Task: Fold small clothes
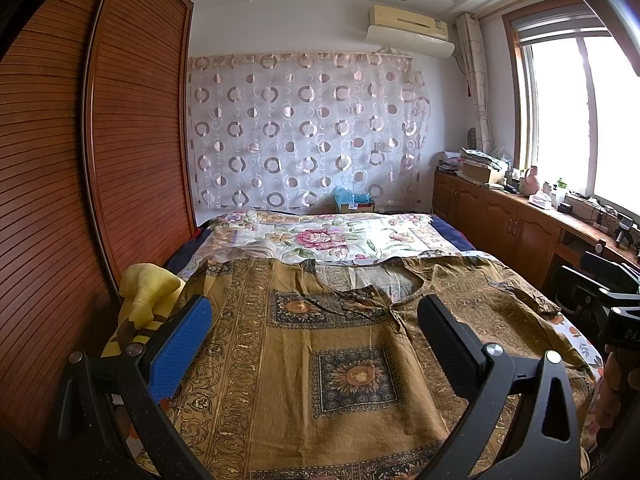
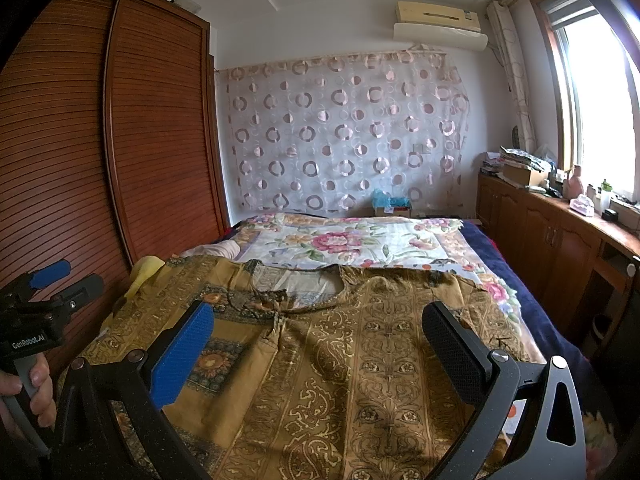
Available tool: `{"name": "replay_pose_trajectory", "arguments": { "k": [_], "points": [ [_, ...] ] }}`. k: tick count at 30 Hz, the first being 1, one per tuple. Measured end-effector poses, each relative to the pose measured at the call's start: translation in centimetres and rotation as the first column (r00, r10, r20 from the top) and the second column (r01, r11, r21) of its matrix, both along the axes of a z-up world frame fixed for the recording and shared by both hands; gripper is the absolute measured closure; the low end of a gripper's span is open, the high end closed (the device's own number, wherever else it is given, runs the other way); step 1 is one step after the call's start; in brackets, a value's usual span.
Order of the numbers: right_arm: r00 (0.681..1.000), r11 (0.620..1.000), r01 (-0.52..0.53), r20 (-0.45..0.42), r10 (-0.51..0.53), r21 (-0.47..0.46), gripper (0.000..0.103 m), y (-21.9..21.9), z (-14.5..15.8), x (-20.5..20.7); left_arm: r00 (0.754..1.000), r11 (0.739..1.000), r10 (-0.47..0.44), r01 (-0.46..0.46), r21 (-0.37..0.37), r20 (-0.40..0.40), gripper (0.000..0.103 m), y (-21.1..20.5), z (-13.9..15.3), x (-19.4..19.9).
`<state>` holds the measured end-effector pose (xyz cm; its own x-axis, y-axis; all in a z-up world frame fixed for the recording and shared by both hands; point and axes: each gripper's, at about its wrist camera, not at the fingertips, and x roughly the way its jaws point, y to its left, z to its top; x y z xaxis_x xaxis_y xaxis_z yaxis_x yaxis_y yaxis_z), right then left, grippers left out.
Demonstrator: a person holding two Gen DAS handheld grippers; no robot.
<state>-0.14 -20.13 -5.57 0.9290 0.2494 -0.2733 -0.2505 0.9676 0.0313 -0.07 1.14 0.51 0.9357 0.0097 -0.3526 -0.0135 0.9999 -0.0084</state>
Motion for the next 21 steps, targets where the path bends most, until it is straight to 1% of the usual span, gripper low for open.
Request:
{"name": "replay_pose_trajectory", "arguments": {
  "k": [17, 18, 19, 21],
  "points": [
    [1.000, 1.000, -0.014, -0.002, 0.014, 0.003, 0.000, 0.0, -0.2, 0.4, 1.000, 1.000, -0.004, 0.004, 0.002, -0.004, 0.000, 0.1, 0.0, 0.0],
    [1.000, 1.000, -0.017, -0.007, 0.017, 0.003, 0.000, 0.0, -0.4, 0.5, 1.000, 1.000, -0.007, 0.007, 0.003, -0.008, 0.000, 0.4, 0.3, 0.1],
    [1.000, 1.000, -0.023, -0.013, 0.023, 0.003, 0.000, 0.1, -0.5, 0.7, 1.000, 1.000, -0.005, 0.005, 0.007, -0.009, 0.000, 0.0, 1.7, -0.5],
    [0.999, 0.999, -0.036, -0.015, 0.036, -0.004, 0.000, 0.3, -0.6, 0.8, 1.000, 1.000, 0.000, 0.000, 0.010, -0.012, 0.000, 0.2, 1.9, -0.5]
  ]
}}
